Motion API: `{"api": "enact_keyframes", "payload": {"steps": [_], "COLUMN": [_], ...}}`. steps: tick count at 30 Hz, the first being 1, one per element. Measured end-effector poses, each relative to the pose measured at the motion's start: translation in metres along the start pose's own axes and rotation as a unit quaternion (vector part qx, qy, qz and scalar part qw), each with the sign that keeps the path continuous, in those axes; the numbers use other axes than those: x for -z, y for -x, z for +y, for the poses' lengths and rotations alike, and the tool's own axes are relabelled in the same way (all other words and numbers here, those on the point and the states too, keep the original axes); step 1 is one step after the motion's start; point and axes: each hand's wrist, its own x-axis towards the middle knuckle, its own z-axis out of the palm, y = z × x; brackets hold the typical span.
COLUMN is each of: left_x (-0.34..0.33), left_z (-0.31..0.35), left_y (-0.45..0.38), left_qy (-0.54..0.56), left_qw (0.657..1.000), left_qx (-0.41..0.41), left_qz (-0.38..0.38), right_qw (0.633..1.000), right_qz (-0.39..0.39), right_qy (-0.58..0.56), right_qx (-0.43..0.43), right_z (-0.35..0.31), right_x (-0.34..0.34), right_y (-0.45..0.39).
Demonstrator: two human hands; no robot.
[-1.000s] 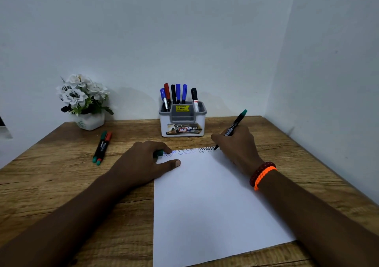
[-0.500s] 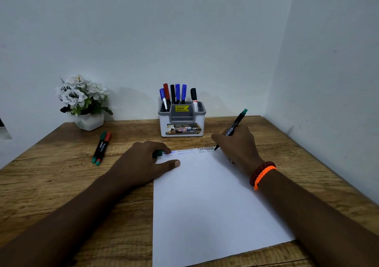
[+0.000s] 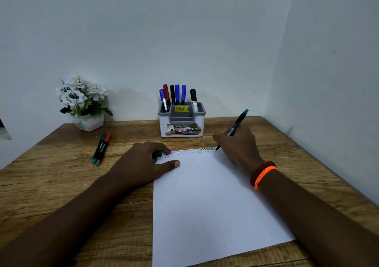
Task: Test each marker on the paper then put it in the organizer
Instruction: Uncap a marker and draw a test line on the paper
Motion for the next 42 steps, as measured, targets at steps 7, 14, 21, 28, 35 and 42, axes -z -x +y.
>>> {"api": "enact_keyframes", "payload": {"steps": [7, 14, 21, 28, 35, 42], "left_x": [0.0, 0.001, 0.005, 0.013, 0.016, 0.02], "left_z": [-0.001, 0.001, 0.005, 0.009, 0.009, 0.015], "left_y": [-0.001, 0.0, 0.002, 0.005, 0.005, 0.006], "left_qy": [-0.001, -0.003, -0.007, 0.015, 0.063, 0.162], "left_qw": [1.0, 1.0, 1.0, 0.999, 0.995, 0.975], "left_qx": [0.001, -0.001, 0.001, -0.008, -0.022, -0.05], "left_qz": [-0.004, -0.004, -0.009, 0.035, 0.08, 0.14], "right_qw": [1.0, 1.0, 0.999, 0.972, 0.963, 0.943], "right_qz": [-0.002, 0.004, 0.009, 0.005, -0.036, -0.111], "right_qy": [0.006, -0.003, -0.033, -0.207, -0.246, -0.293], "right_qx": [-0.003, -0.007, -0.029, -0.108, -0.105, -0.109], "right_z": [0.0, 0.002, 0.001, -0.003, -0.011, -0.021], "right_x": [0.001, 0.0, 0.0, 0.006, 0.009, 0.003], "right_y": [0.0, -0.002, -0.004, -0.01, -0.007, 0.008]}}
